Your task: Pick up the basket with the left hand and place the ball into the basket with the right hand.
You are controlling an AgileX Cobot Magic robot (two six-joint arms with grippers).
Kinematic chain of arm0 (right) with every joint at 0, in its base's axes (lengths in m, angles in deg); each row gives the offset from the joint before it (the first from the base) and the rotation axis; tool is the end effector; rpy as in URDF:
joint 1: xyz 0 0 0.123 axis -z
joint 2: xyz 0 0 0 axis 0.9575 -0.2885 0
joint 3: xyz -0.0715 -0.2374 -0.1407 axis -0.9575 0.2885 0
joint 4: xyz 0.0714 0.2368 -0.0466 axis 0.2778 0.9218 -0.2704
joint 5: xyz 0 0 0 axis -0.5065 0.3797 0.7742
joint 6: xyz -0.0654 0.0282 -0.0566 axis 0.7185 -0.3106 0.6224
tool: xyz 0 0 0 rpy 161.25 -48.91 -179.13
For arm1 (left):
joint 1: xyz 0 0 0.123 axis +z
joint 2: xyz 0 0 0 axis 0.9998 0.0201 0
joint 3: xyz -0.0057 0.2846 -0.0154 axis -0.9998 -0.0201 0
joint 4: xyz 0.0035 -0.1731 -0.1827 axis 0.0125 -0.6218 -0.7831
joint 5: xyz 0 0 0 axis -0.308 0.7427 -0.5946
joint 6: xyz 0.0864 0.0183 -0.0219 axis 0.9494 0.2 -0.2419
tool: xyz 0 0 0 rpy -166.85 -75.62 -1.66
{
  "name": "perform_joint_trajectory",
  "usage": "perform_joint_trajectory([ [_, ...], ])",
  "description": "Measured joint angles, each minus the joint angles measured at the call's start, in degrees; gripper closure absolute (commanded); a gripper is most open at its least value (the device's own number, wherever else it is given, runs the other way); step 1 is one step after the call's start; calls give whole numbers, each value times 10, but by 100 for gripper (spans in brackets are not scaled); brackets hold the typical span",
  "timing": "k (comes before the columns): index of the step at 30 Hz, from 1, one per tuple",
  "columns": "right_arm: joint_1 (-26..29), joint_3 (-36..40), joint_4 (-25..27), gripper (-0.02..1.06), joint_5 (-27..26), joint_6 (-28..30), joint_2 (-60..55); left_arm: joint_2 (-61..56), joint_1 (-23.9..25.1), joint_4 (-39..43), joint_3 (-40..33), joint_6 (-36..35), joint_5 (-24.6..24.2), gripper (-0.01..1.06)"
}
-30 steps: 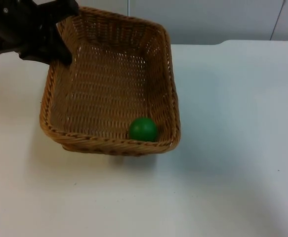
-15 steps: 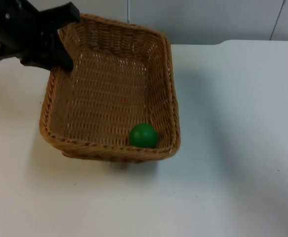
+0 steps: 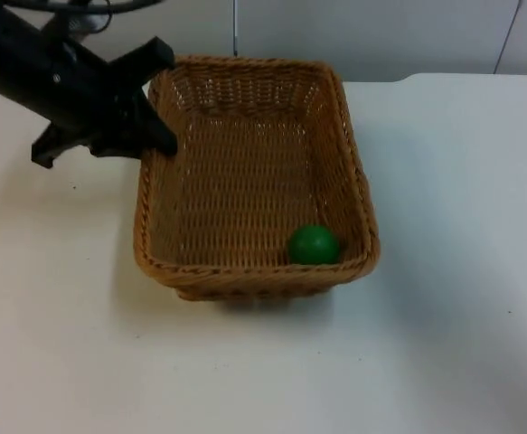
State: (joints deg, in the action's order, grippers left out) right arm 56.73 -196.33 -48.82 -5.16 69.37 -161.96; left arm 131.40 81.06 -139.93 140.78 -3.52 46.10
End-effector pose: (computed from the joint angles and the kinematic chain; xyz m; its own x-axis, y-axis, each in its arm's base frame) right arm 0.4575 0.1428 0.3639 -0.7372 -0.2530 -0.6266 -0.3541 0.9344 0.0393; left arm 0.4030 -0.1089 0.1308 -0.9465 -0.1974 -0.2554 0.0235 0.7471 -0.6643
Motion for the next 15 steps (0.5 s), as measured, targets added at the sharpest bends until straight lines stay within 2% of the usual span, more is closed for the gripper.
perform_joint_trajectory([
  [11, 0, 0, 0, 105, 0, 0, 0, 34, 0, -3, 0, 56, 23, 105],
  [13, 0, 0, 0, 105, 0, 0, 0, 35, 0, 11, 3, 58, 23, 102],
  [14, 0, 0, 0, 105, 0, 0, 0, 35, 0, 11, 3, 58, 23, 95],
  [15, 0, 0, 0, 105, 0, 0, 0, 35, 0, 24, 8, 56, 23, 95],
])
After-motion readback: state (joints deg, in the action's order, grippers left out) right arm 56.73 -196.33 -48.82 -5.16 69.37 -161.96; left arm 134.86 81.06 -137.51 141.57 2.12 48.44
